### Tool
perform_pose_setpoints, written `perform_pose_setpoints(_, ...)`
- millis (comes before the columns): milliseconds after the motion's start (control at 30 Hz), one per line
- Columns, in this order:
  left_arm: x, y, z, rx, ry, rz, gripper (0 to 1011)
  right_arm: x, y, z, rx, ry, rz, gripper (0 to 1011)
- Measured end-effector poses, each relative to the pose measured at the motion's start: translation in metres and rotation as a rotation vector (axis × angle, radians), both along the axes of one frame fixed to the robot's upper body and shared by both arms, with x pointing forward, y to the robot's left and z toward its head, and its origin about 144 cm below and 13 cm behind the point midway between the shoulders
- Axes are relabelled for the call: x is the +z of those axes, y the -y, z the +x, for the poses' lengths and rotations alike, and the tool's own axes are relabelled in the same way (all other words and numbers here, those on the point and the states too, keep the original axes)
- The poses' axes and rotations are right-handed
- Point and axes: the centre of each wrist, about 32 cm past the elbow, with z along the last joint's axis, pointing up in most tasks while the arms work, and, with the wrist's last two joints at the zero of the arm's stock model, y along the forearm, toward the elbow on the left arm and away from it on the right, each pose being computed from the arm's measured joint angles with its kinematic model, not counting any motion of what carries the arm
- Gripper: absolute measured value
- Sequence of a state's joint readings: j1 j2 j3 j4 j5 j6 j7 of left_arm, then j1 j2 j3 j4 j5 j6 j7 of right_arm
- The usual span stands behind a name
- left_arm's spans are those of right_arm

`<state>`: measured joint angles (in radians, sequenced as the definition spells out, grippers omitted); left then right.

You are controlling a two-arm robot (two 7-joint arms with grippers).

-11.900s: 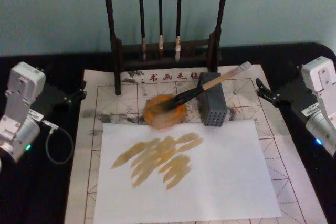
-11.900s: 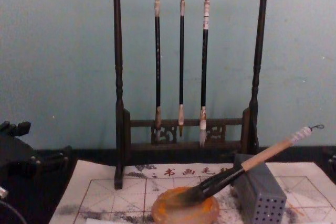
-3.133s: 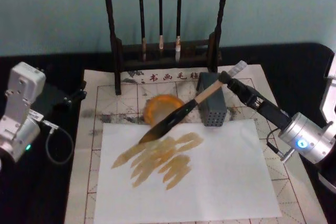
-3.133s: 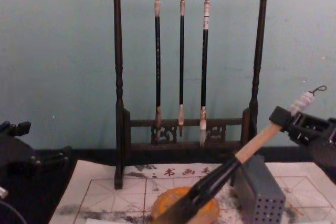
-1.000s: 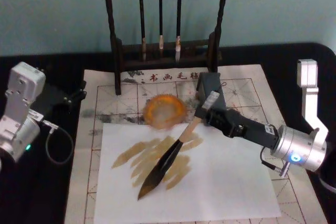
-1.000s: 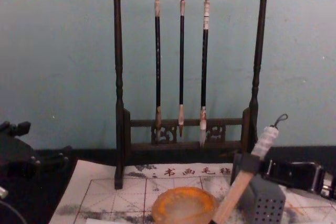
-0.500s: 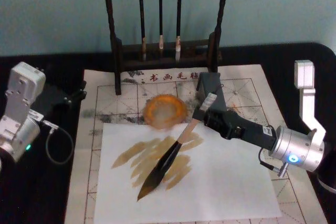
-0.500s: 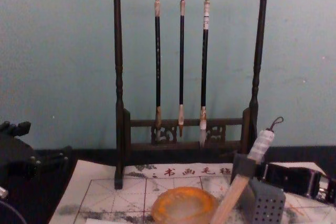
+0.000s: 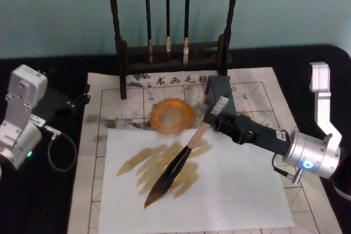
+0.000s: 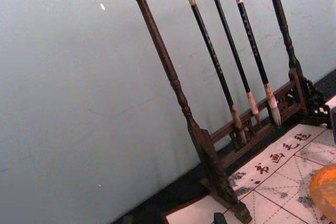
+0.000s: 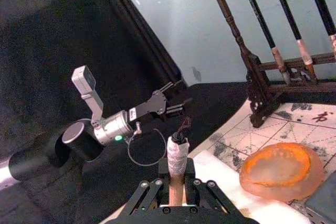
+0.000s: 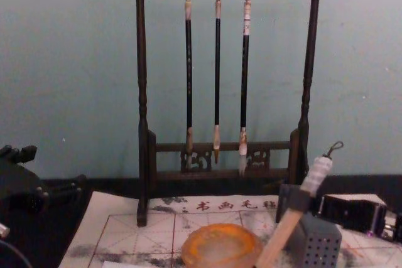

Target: Pick up the brush from the inkstone, write on the paper, then place the brush back to its original position.

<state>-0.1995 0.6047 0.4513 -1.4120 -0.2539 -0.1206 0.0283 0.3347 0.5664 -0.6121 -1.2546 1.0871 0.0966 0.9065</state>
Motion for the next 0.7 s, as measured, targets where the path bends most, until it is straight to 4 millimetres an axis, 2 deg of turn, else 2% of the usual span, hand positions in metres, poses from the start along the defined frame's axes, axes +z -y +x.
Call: perform_pose_setpoints(700, 0.0, 0.0, 0.0, 0.0, 0.0, 0.0, 1001, 0.002, 0.015, 0.0, -0.053, -0.007, -0.001, 176)
